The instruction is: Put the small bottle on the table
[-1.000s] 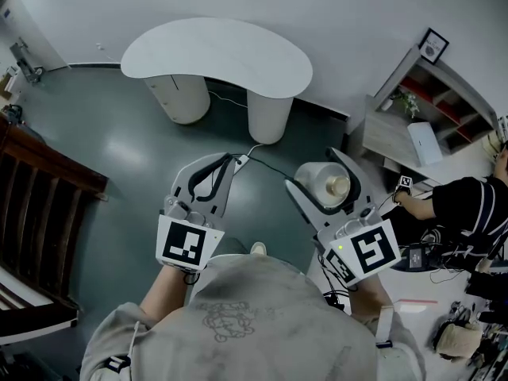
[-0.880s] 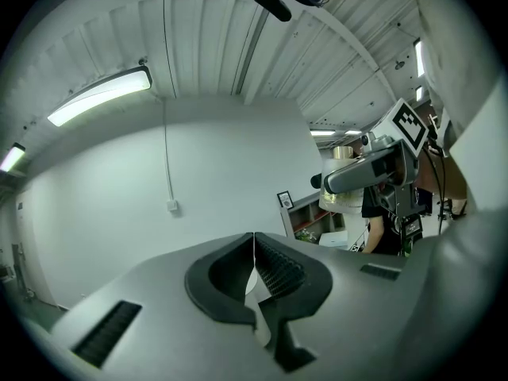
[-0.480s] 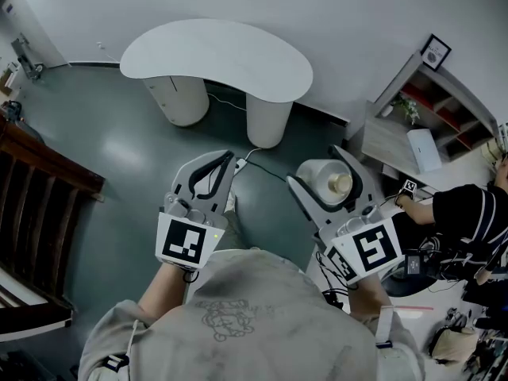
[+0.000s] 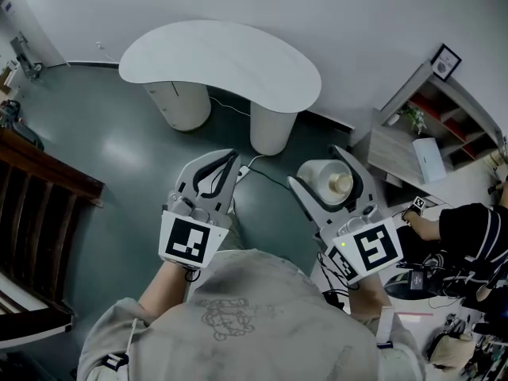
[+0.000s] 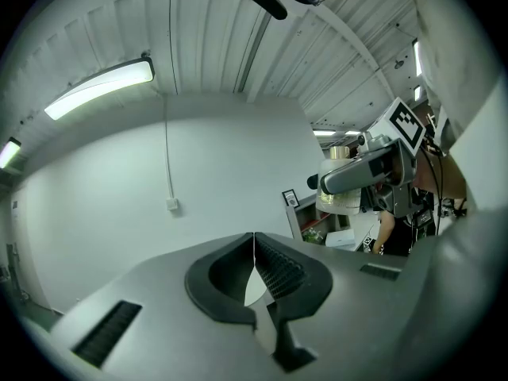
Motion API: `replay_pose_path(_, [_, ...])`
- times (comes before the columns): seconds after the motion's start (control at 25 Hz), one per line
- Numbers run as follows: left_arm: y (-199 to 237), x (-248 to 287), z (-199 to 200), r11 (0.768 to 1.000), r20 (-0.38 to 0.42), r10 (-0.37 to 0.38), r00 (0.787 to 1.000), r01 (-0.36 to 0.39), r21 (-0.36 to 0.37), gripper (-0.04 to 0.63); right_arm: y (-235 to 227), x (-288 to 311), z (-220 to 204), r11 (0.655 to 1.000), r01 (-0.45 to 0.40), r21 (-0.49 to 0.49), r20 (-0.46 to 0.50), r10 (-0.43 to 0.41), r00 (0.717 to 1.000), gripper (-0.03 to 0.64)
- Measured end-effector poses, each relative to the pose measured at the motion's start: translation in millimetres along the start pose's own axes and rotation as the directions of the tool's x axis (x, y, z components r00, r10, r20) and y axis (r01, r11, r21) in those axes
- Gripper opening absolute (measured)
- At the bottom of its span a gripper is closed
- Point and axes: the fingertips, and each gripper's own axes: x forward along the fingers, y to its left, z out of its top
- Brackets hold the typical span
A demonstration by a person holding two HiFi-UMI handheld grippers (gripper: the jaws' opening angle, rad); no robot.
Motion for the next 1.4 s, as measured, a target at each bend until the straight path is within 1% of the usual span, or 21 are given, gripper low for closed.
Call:
replay_pose_path(0.24, [45, 29, -12, 1.000, -0.021, -0.004, 1.000, 0.004, -0.014, 0.018, -17, 56, -5, 1.000, -0.006, 0.005, -0.026, 0.006, 1.000, 0.339])
replay_pose_path(0.44, [87, 70, -22, 0.999, -0.038, -0.034, 0.999, 0.035, 0.003, 0.018, -37, 109, -2, 1.000, -0.005, 0.016, -0.037, 0.006, 0.999, 0.339])
replay_pose_path(0.72, [152, 119, -34, 0.997, -0.045, -0.074, 0.996, 0.074, -0.011, 0.018, -71, 180, 5, 0.999, 0.043, 0.023, -0.058, -0.042, 0.997, 0.339])
replay_pose_path(0.88, [191, 148, -39, 0.995, -0.037, -0.098, 0.995, 0.097, -0.015, 0.018, -92, 223, 11, 0.997, 0.078, 0.019, -0.069, -0.076, 0.995, 0.339])
replay_pose_path(1.04, [230, 166, -45, 0.993, -0.022, -0.114, 0.993, 0.114, -0.008, 0.018, -100, 265, 17, 0.995, 0.103, 0.014, -0.071, -0.101, 0.992, 0.339])
replay_pose_path(1.24, [266, 188, -55, 0.992, -0.008, -0.125, 0.992, 0.125, -0.010, 0.018, -109, 307, 18, 0.992, 0.122, 0.013, -0.077, -0.121, 0.990, 0.339])
replay_pose_path(1.4, [286, 197, -60, 0.992, -0.001, -0.124, 0.992, 0.124, -0.014, 0.018, -112, 330, 16, 0.992, 0.123, 0.012, -0.093, -0.121, 0.988, 0.339])
